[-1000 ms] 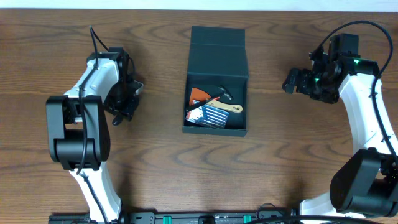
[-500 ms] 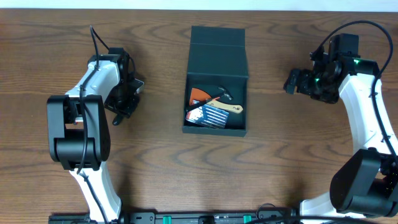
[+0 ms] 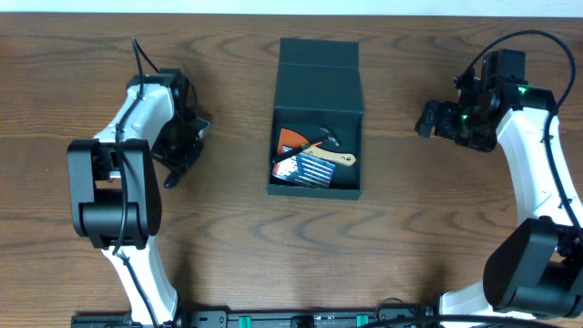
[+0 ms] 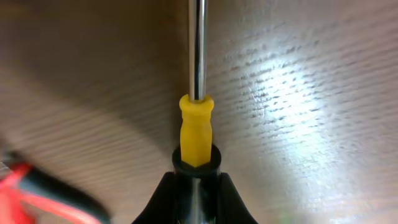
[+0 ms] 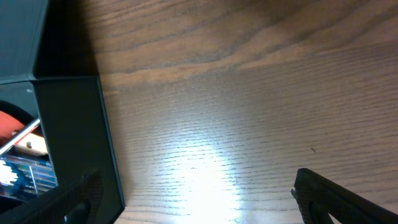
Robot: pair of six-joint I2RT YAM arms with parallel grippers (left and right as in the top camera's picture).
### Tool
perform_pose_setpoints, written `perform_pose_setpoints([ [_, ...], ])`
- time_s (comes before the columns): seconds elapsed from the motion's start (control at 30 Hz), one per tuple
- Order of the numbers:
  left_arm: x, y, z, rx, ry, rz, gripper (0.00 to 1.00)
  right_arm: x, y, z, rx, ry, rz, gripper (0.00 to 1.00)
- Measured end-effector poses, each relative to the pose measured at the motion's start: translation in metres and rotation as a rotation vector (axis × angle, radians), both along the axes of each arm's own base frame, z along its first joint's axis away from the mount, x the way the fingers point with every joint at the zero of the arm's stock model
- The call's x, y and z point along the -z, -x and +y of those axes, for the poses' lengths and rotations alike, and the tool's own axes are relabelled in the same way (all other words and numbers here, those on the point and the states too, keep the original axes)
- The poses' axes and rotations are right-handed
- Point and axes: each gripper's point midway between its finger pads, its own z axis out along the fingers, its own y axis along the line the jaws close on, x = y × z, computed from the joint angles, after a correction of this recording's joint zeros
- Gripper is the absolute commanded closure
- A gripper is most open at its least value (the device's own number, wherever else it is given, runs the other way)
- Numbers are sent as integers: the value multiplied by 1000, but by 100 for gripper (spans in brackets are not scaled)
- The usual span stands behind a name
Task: Pack container
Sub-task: 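Lower the left gripper onto the yellow screwdriver handle and grasp it, then carry the yellow screwdriver into the black box and release it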
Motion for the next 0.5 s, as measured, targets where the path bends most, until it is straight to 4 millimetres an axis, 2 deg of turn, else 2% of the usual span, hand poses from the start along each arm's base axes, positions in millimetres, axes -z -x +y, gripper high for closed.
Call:
perform_pose_setpoints([
  [0.13, -39, -34, 1, 10, -22, -124, 94, 0, 0, 0, 0, 0, -2, 1],
  [0.27, -110, -68, -15, 90, -23, -347, 94, 0, -1, 0, 0, 0, -3, 1],
  [0.37, -165, -77, -49, 260, -4, -505, 94, 0, -1, 0, 0, 1, -3, 1],
  [0.43, -187, -73, -76, 385, 16, -563, 94, 0, -1, 0, 0, 1, -3, 1],
  [0.5, -200, -64, -112, 555, 40, -594, 94, 0, -1, 0, 0, 1, -3, 1],
])
